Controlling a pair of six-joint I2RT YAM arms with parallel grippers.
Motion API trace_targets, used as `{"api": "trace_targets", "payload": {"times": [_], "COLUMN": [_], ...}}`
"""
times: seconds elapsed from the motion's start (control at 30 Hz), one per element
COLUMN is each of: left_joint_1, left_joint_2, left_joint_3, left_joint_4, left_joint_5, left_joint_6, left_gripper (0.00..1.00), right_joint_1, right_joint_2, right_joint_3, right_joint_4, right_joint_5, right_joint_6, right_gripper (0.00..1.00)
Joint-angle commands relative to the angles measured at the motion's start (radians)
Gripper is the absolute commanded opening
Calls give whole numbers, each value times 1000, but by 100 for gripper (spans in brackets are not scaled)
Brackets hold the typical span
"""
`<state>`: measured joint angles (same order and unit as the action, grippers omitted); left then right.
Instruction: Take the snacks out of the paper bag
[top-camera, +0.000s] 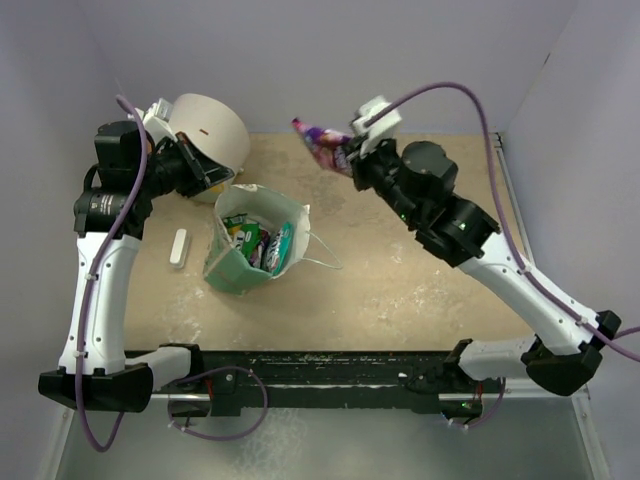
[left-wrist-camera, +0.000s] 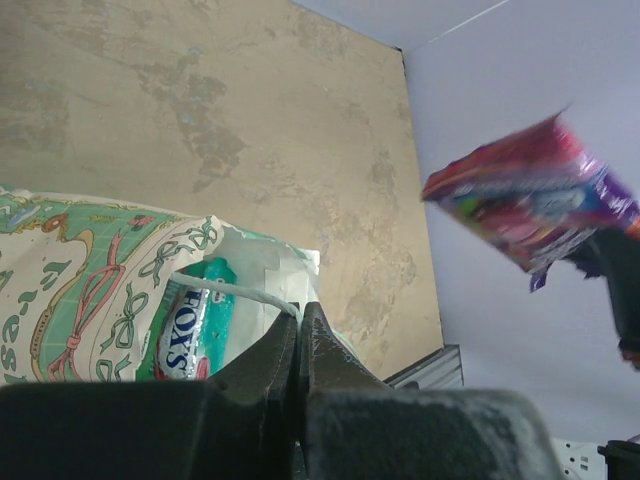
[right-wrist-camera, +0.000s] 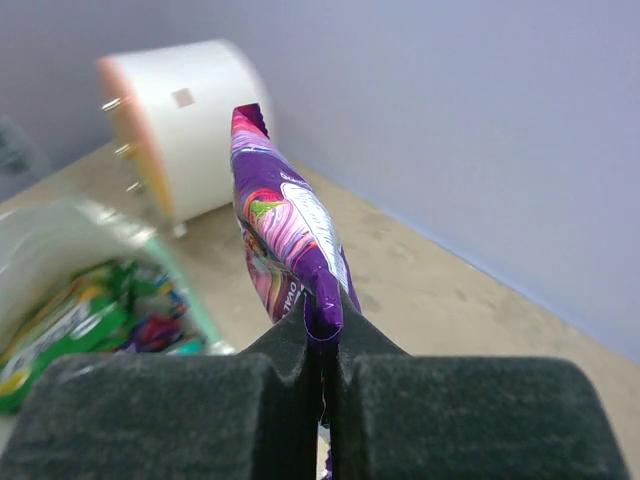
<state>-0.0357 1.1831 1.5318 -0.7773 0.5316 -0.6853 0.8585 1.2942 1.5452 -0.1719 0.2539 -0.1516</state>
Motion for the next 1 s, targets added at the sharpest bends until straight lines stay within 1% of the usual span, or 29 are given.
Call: {"api": "trace_targets", "payload": {"times": [0.0, 0.07, 0.13, 0.3, 0.5, 0.77, 0.87, 0.97], "left_joint_1": [-4, -4, -4, -4, -4, -4, -4, -4], "left_joint_2": [-2, 2, 6, 21, 30, 41, 47, 54], "left_joint_3": [72, 79, 83, 102, 114, 116, 117, 122], "left_joint_4": [47, 46, 44, 37, 36, 68, 97, 120], "left_joint_5": [-2, -2, -1, 8, -4, -9, -4, 20], "left_joint_6": [27, 29, 29, 31, 49, 88, 91, 102], "left_gripper": [0, 0, 0, 0, 0, 0, 0, 0], "right_joint_1": [-166, -242, -313, -531, -652, -822, -863, -897], "right_joint_2": [20, 57, 86, 203, 397, 659, 742, 801], "right_joint_3": [53, 63, 34, -21, -5, 72, 96, 82], "right_joint_4": [44, 38, 84, 168, 317, 455, 509, 554], "right_joint_5": [248, 243, 238, 95, 48, -172, -212, -227], "right_joint_6": [281, 393, 477, 804, 915, 1145, 1203, 1257], "right_gripper": [0, 0, 0, 0, 0, 0, 0, 0]}}
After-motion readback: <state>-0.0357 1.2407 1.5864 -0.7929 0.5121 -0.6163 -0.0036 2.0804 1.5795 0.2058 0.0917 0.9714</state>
